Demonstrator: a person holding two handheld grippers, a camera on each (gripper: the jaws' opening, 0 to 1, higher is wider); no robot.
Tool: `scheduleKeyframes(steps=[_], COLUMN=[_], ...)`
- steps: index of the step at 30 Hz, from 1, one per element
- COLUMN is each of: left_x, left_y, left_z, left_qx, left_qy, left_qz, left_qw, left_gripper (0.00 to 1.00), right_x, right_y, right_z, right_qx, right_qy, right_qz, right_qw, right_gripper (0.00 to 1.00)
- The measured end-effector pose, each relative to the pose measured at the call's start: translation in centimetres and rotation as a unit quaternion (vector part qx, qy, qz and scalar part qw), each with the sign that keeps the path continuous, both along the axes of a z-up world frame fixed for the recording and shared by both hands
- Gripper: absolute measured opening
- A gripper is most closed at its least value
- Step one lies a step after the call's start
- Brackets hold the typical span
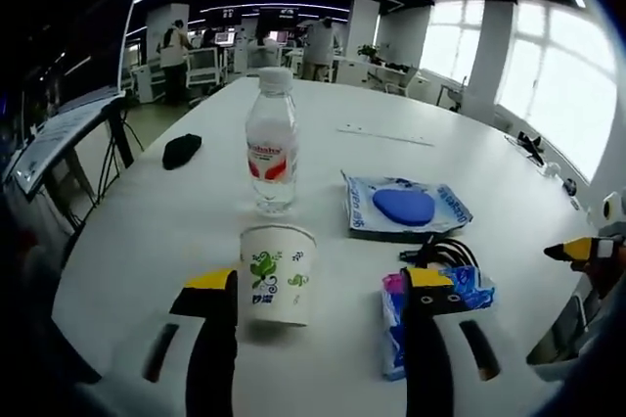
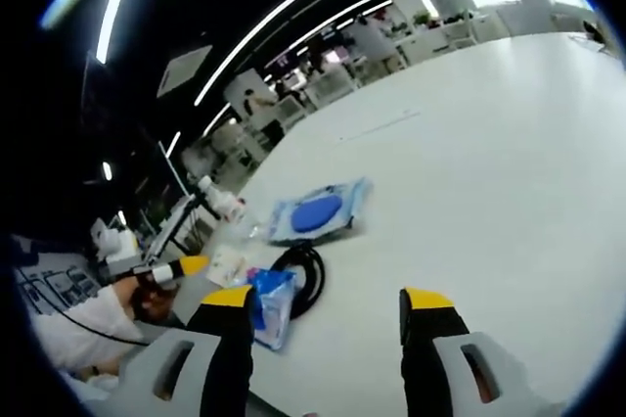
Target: Arrange the tabletop items into an orderly group along one side of the table until the central work area is clear of visible clutter.
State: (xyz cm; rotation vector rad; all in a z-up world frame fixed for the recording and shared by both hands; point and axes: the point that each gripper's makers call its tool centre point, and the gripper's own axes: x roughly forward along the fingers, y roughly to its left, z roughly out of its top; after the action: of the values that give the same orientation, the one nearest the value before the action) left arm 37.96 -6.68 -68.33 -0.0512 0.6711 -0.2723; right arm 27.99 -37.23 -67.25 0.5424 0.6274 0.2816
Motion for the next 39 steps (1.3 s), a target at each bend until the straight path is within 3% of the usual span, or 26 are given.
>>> scheduleKeyframes(steps=[5,8,13,16,17,19,22,25,31,34,39], left_x=[0.0,-0.3,-0.1,0.6,0.8,0.7,1.0,0.7,0.5,0.4,0.0], left_y=[0.3,0.4,0.9,1.7,1.9,2.0,2.1,2.3,2.1,1.3,-1.3], left_z=[-1.4,-2.9,-3.9,-4.2,-4.8,-5.4,-5.6,-6.5,-5.6,-4.4,-0.4], left_qx=[0.014,0.017,0.020,0.020,0.018,0.020,0.027,0.042,0.024,-0.008,-0.070], left_qy=[0.022,0.051,0.068,0.070,0.083,0.101,0.102,0.120,0.104,0.083,0.010], left_qz=[-0.002,-0.003,0.009,0.028,0.030,0.029,0.026,0.018,0.020,0.025,0.003], left_qw=[0.9997,0.9985,0.9975,0.9969,0.9960,0.9943,0.9941,0.9917,0.9940,0.9962,0.9975], left_gripper=[0.67,0.65,0.61,0.55,0.53,0.47,0.39,0.38,0.36,0.36,0.36], right_x=[0.1,0.3,0.1,-0.2,-0.3,-0.7,-1.0,-1.1,-1.1,-1.1,-0.9], right_y=[-0.5,-0.7,-1.3,-1.6,-1.6,-1.8,-2.0,-2.3,-2.7,-2.7,-2.1], right_z=[0.3,0.7,1.0,0.9,0.9,0.6,0.6,0.6,0.8,0.9,1.0], right_qx=[0.007,0.012,0.014,0.017,0.018,0.017,0.018,0.020,0.022,0.023,0.029], right_qy=[0.002,-0.001,-0.004,-0.003,-0.002,0.000,0.002,0.001,-0.002,-0.003,-0.005], right_qz=[-0.009,-0.013,-0.021,-0.028,-0.028,-0.031,-0.037,-0.043,-0.054,-0.055,-0.049], right_qw=[0.9999,0.9998,0.9997,0.9995,0.9994,0.9994,0.9991,0.9989,0.9983,0.9982,0.9984], right_gripper=[0.59,0.59,0.57,0.54,0.54,0.53,0.52,0.52,0.52,0.52,0.52])
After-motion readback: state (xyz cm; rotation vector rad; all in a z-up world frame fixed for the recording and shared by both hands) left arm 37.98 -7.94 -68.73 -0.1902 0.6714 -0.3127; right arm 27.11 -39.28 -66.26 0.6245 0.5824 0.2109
